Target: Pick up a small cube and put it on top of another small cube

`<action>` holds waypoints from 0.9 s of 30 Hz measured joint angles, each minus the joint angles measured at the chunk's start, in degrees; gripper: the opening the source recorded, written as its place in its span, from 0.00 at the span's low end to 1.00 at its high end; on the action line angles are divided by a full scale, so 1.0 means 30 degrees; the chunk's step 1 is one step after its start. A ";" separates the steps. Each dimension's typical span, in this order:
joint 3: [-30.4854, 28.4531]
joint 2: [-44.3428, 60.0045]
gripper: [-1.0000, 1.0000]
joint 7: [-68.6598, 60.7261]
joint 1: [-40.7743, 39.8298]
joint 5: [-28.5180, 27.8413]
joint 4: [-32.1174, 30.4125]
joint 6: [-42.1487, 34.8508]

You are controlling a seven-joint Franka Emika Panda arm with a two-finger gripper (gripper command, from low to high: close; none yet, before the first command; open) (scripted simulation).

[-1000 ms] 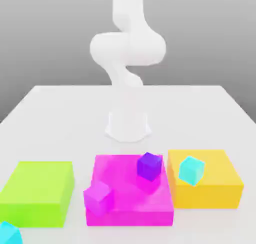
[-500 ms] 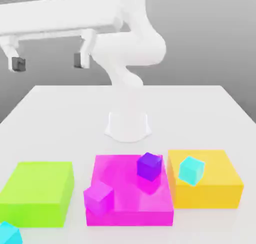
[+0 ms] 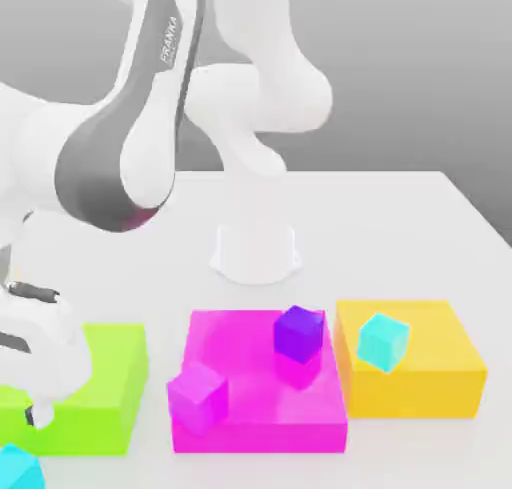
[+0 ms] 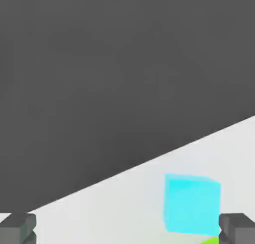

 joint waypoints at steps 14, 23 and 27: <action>0.0677 0.3721 0.00 -0.0718 -0.1121 0.0930 0.0738 0.1983; 0.0958 -0.2198 0.00 -0.0261 0.1134 -0.0456 -0.3003 -0.0160; 0.1848 -0.4943 0.00 -0.0264 0.2205 -0.0993 -0.5310 -0.0530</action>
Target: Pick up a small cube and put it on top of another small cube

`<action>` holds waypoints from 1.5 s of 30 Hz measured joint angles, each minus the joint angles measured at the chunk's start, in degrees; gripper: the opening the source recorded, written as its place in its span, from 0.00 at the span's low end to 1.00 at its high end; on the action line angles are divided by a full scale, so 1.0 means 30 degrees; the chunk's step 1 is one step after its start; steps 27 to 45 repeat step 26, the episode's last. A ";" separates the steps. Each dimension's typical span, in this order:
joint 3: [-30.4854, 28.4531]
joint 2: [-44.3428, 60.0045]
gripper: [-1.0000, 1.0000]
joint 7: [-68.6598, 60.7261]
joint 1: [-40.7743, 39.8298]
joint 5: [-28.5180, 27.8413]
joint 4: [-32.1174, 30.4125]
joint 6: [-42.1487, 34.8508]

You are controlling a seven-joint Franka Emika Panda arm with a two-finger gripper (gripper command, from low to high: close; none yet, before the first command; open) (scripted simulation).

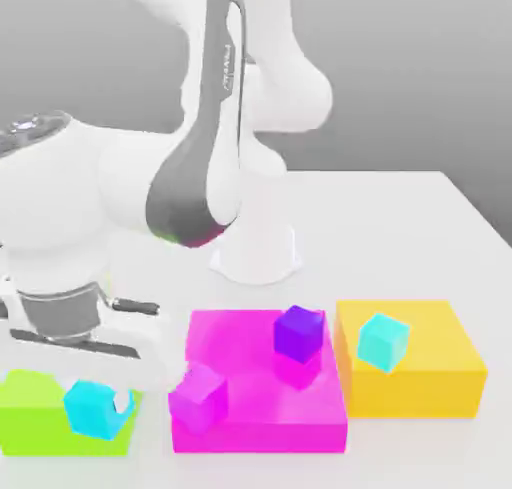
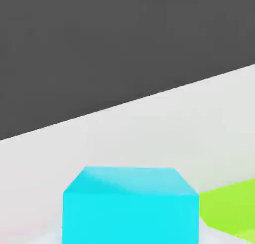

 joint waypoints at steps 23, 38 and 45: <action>0.4468 -0.8150 0.00 0.0196 0.4186 -0.2614 -1.0594 0.2879; 0.4481 -0.7581 1.00 0.0213 0.4178 -0.2636 -1.0675 0.3530; 0.4481 -0.7581 1.00 0.0213 0.4178 -0.2636 -1.0675 0.3530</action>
